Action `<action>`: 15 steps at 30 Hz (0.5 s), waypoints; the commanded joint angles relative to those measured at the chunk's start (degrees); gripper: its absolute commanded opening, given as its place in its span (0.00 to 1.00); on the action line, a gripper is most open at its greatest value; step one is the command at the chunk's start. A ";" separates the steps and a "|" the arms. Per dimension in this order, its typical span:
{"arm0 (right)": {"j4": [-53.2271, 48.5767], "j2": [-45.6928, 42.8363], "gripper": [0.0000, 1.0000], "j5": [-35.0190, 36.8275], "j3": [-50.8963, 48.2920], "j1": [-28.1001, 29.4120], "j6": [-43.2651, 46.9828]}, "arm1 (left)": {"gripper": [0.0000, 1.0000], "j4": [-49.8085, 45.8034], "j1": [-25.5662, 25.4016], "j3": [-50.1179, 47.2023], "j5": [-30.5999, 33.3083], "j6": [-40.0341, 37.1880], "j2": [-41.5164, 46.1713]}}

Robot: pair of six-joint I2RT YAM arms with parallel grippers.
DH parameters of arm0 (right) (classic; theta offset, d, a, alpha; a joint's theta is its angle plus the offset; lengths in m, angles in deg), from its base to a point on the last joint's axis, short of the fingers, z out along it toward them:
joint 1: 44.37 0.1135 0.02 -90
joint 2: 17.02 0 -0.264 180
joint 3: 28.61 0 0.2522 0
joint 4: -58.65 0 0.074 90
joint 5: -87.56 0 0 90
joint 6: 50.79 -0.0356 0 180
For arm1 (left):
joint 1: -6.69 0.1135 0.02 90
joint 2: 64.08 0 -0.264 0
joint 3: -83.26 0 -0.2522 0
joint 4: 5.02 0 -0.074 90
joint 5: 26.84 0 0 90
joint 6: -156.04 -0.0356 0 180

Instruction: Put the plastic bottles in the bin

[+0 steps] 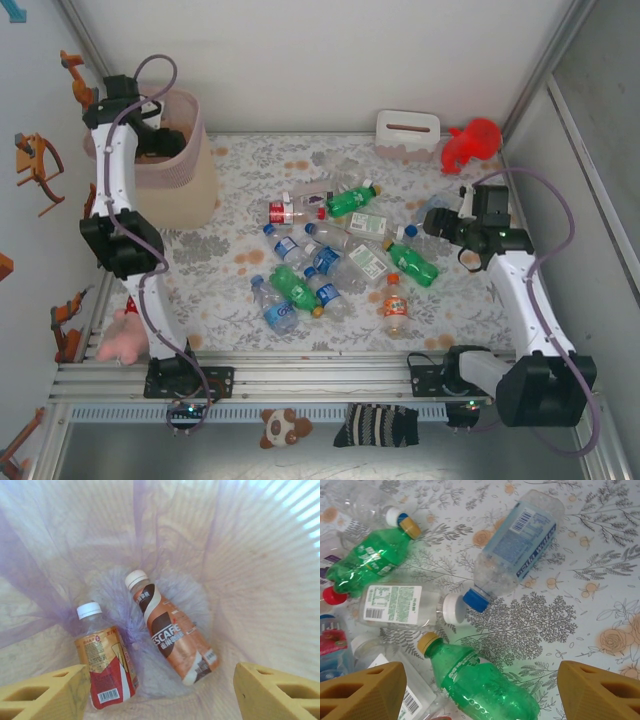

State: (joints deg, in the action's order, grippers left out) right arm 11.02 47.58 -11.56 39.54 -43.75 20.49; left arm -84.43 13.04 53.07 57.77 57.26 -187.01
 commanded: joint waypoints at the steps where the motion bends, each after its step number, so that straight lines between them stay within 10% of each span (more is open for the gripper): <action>1: -0.49 2.46 0.78 4.73 2.83 0.63 -5.37 | 0.74 -2.29 -0.58 -0.97 -2.95 1.39 5.85; 15: -0.81 25.28 0.76 22.86 16.49 6.83 -25.18 | 0.74 4.22 -2.13 -19.91 -13.76 3.71 27.47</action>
State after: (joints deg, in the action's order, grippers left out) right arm 11.07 70.20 4.76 53.22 -38.05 0.99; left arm -83.12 10.94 37.31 49.51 58.97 -164.11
